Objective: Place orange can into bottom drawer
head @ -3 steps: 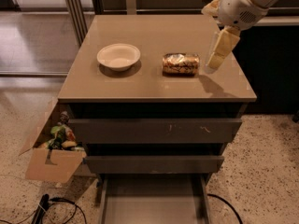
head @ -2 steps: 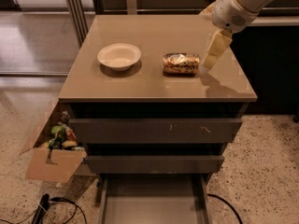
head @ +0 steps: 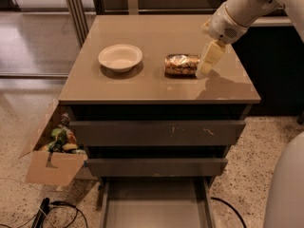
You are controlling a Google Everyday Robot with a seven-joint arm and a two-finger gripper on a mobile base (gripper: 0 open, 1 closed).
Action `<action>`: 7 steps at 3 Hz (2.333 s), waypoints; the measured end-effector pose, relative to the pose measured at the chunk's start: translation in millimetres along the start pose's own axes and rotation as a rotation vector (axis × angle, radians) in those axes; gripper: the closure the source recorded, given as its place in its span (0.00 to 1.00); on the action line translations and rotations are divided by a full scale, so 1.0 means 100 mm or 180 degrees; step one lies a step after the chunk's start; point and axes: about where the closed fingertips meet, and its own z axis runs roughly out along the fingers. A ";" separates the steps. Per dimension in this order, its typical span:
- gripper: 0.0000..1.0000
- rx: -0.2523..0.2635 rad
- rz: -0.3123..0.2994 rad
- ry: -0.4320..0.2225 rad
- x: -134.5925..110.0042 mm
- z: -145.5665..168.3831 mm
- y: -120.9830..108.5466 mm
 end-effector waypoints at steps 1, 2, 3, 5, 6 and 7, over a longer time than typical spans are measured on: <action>0.00 -0.0105 0.0050 0.0018 0.04 0.21 0.00; 0.00 -0.0228 0.0066 0.0046 0.05 0.44 0.05; 0.00 -0.0333 0.0077 0.0074 0.06 0.61 0.09; 0.39 -0.0340 0.0078 0.0076 0.06 0.62 0.09; 0.63 -0.0340 0.0078 0.0076 0.06 0.62 0.09; 0.86 -0.0341 0.0078 0.0076 0.06 0.62 0.09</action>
Offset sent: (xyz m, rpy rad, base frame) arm 0.0069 0.0232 -0.0598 -0.0092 0.1160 0.0237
